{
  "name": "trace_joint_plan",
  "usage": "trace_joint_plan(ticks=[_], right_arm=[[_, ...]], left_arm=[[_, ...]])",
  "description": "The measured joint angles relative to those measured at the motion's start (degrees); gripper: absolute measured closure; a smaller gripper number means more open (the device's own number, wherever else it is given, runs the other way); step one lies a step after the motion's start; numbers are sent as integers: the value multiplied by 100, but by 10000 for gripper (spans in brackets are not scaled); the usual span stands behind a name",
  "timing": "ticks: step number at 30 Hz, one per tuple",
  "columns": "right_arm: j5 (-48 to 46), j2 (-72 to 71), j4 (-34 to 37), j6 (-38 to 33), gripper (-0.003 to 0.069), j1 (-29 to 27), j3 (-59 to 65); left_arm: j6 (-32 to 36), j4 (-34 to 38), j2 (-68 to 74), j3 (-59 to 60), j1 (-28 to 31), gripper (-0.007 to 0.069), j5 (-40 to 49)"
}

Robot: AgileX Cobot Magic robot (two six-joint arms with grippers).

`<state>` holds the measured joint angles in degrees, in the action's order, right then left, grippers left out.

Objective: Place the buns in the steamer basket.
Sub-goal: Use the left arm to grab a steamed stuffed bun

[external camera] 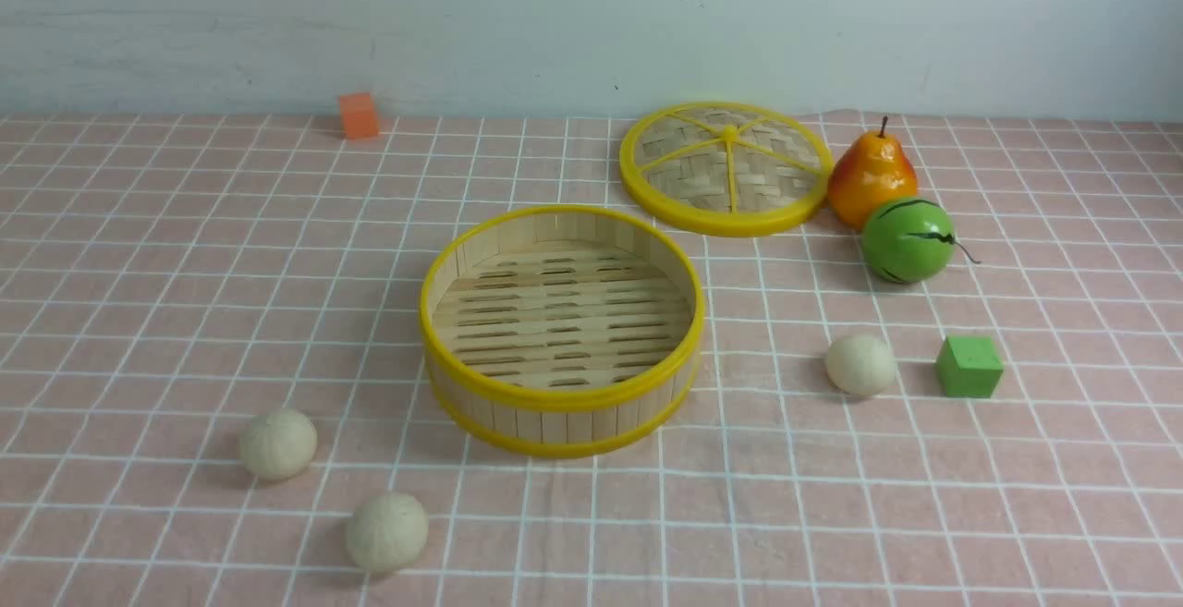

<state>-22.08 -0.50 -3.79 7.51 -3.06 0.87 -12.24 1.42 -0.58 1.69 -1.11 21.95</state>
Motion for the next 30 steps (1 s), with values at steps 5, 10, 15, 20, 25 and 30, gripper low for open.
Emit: trace_joint_plan(ticks=[5,10,15,20,25,30], right_arm=[[0,0,0,0,501,0,0],[0,0,0,0,498,0,0],[0,0,0,0,493,0,0],[0,0,0,0,489,0,0],[0,0,0,0,480,0,0],[0,0,0,0,473,0,0]], left_arm=[[0,0,0,0,0,613,0],[0,0,0,0,0,605,0],[0,0,0,0,0,599,0],[0,0,0,0,0,594,0],[0,-75,0,0,0,589,0],[0,-269,0,0,0,587,0]])
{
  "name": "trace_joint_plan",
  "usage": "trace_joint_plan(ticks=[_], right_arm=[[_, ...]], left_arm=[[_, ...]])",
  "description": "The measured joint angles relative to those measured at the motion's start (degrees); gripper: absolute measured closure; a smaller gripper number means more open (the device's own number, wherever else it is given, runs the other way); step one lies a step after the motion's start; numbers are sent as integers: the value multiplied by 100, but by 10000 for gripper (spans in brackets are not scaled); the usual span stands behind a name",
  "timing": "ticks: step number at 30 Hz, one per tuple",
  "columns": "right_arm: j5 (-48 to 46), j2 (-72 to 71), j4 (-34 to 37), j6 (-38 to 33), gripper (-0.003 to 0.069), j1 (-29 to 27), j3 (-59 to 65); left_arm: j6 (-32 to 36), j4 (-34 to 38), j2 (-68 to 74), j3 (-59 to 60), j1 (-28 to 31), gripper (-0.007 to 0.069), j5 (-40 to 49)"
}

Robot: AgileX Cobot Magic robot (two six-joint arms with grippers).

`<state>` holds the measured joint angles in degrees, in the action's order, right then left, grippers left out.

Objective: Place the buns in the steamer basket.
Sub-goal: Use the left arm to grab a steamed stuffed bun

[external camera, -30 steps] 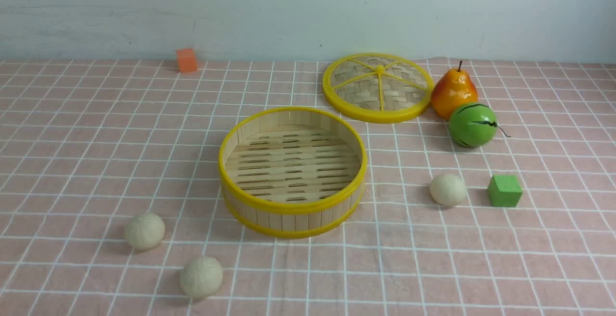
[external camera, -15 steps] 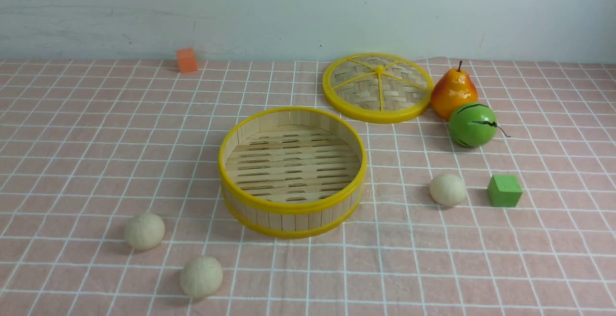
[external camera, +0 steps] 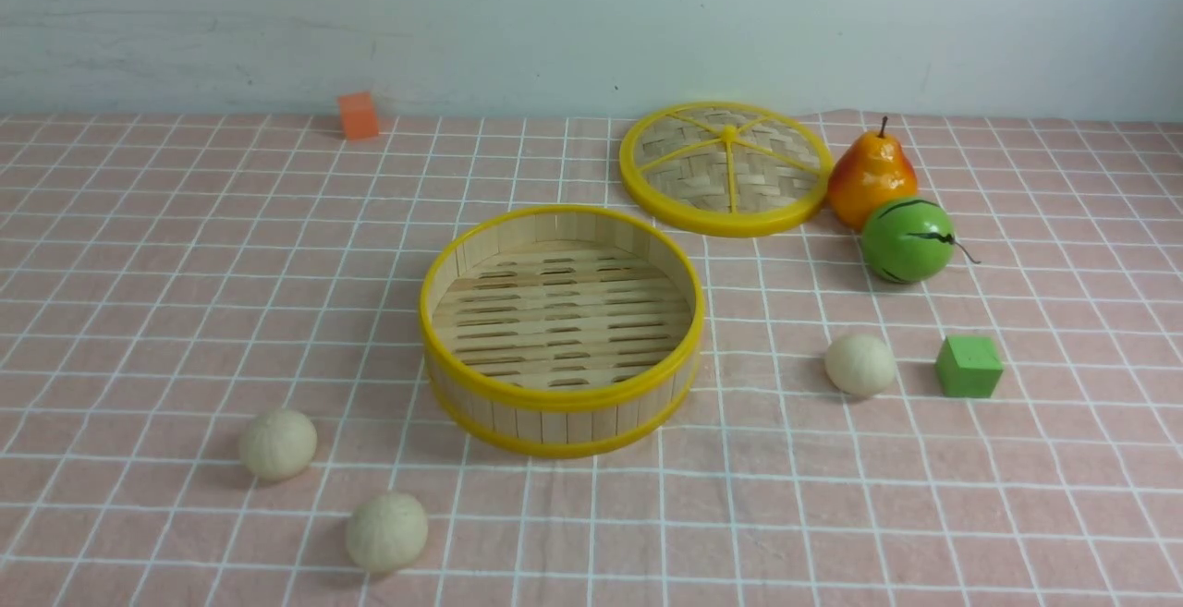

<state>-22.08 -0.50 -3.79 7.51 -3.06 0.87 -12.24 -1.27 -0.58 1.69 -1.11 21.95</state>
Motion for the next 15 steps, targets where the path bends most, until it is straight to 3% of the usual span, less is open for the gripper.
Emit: trace_joint_plan(ticks=[10,12,14,15], right_arm=[[-4,0,-21,0,459,0,0],[-4,0,49,0,457,0,0],[-4,0,633,108,452,0,0],[-4,0,764,155,452,0,0]], left_arm=[[12,24,0,0,0,586,-19],[12,318,0,0,0,586,-103],[-369,1421,0,6,0,586,-369],[-472,1530,0,6,0,586,-392]])
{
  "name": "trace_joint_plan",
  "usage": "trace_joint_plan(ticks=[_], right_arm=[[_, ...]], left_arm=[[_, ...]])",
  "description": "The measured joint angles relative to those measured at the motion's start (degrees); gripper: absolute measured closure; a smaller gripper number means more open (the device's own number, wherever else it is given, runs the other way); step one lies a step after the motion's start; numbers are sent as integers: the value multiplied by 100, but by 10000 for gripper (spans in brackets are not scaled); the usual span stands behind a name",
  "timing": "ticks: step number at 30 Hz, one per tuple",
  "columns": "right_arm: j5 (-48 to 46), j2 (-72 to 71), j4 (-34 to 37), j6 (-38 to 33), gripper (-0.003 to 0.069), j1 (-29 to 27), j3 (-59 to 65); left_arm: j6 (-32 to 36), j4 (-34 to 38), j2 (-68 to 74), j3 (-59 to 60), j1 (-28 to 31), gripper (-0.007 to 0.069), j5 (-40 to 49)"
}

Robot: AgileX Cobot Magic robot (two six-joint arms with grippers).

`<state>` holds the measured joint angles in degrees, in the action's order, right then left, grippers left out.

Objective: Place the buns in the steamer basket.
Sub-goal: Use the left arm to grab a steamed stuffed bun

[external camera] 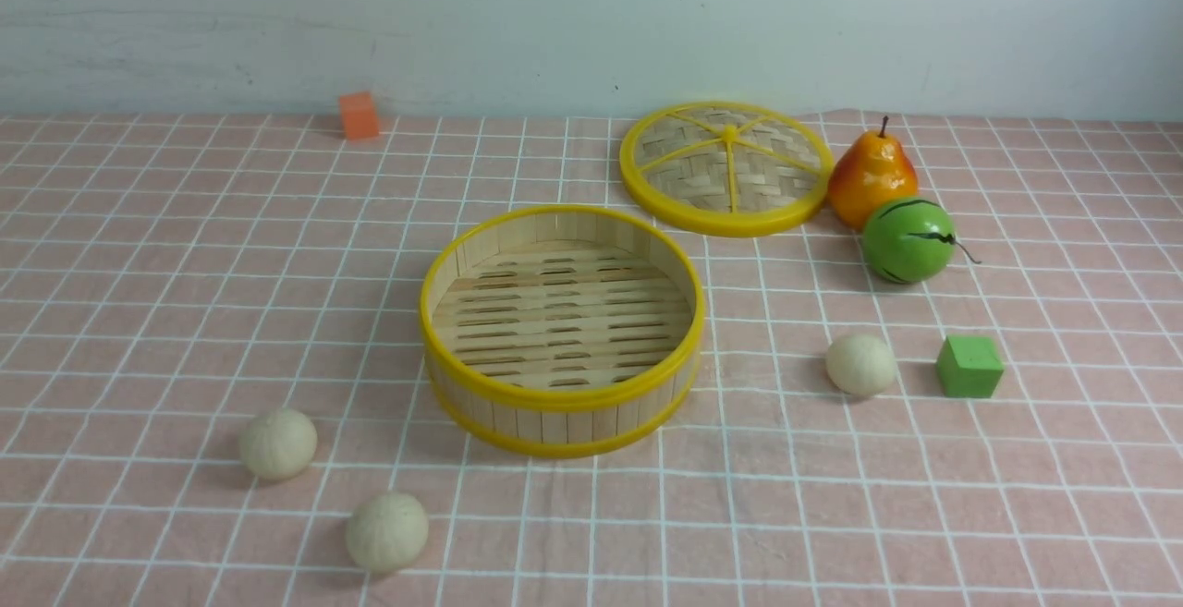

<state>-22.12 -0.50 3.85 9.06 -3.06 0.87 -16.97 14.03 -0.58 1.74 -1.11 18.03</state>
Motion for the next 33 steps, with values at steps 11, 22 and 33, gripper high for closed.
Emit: trace_joint_plan(ticks=[11,22,33], right_arm=[[-181,0,4045,2217,445,0,53],[-328,0,4392,325,440,0,-66],[-603,2239,3693,-2852,678,0,-2451]], left_arm=[[-1446,3681,0,0,0,583,-409],[-401,3476,0,-743,0,573,611],[320,514,2288,-3725,0,638,3414]])
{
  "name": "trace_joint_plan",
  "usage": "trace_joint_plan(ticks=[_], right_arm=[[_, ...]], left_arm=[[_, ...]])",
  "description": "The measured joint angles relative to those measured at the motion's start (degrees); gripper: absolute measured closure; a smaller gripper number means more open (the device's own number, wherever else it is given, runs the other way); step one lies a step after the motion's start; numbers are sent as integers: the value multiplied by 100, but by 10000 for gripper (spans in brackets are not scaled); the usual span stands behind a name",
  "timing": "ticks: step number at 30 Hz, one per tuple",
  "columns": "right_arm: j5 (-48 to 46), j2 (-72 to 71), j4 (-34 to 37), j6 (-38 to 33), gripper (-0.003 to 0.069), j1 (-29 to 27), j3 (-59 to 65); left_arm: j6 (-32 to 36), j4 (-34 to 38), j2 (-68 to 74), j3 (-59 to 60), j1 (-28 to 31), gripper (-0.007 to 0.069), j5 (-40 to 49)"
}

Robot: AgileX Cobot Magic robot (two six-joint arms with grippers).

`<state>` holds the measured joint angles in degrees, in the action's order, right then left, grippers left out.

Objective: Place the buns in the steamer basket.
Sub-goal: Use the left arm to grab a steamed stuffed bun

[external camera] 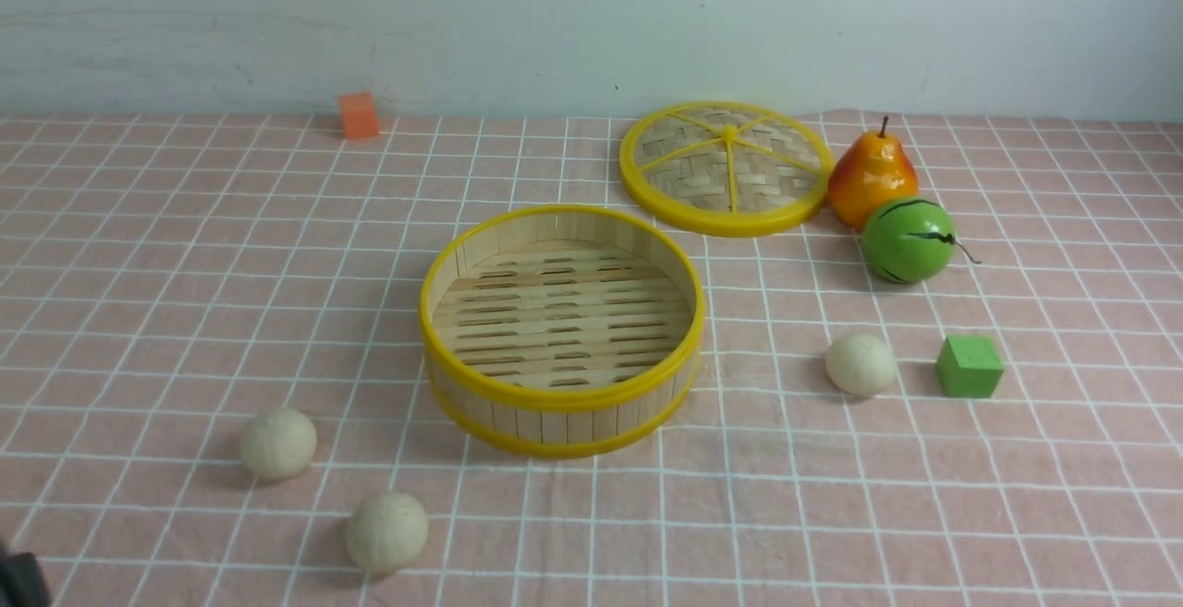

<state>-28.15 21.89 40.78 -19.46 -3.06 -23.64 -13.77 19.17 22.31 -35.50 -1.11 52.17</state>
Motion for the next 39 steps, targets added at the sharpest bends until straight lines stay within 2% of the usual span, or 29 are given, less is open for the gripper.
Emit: trace_joint_plan(ticks=[2,5,6,11,16,18,20,21,22,23,26,29,33,39], right_arm=[[-408,762,-297,-423,678,0,-667],[-911,1403,-542,-563,678,92,-1239],[-1436,1958,-726,-573,678,273,-1716],[-2783,3234,-1327,-546,677,1070,-2745],[-3762,4295,-2513,197,674,2069,-3561],[-4017,4606,-3124,622,673,2392,-3790],[-4106,4750,-3372,800,673,2562,-3864],[-4141,4827,-3569,935,671,2695,-3924],[-4149,4836,-3576,942,671,2721,-3923],[-4163,4846,-3606,968,671,2768,-3944],[-4168,4823,-3627,982,670,2795,-3957],[-4163,4728,-3655,986,669,2795,-3957],[-4138,4627,-3656,986,668,2795,-3957],[-3937,4610,-3656,986,664,2795,-3957]], left_arm=[[243,-633,607,-544,0,638,593],[378,-1167,1180,-1068,-104,638,1044],[394,-1388,1572,-1329,-294,638,1218],[405,-1750,2656,-1835,-1062,638,1307],[-110,-2144,4161,-2468,-1411,617,1300],[-182,-2226,4805,-2763,-1417,568,1266],[-206,-2247,5191,-2967,-1417,521,1217],[-234,-2258,5758,-3198,-1417,455,1162],[-249,-2258,5819,-3255,-1417,437,1146],[-305,-2258,6231,-3450,-1417,370,1085],[-372,-2237,6967,-3800,-1357,235,904],[-394,-2155,7477,-3952,-1153,142,632],[-420,-2113,7862,-3976,-826,107,289],[-431,-2172,8257,-3987,-714,117,-6]])
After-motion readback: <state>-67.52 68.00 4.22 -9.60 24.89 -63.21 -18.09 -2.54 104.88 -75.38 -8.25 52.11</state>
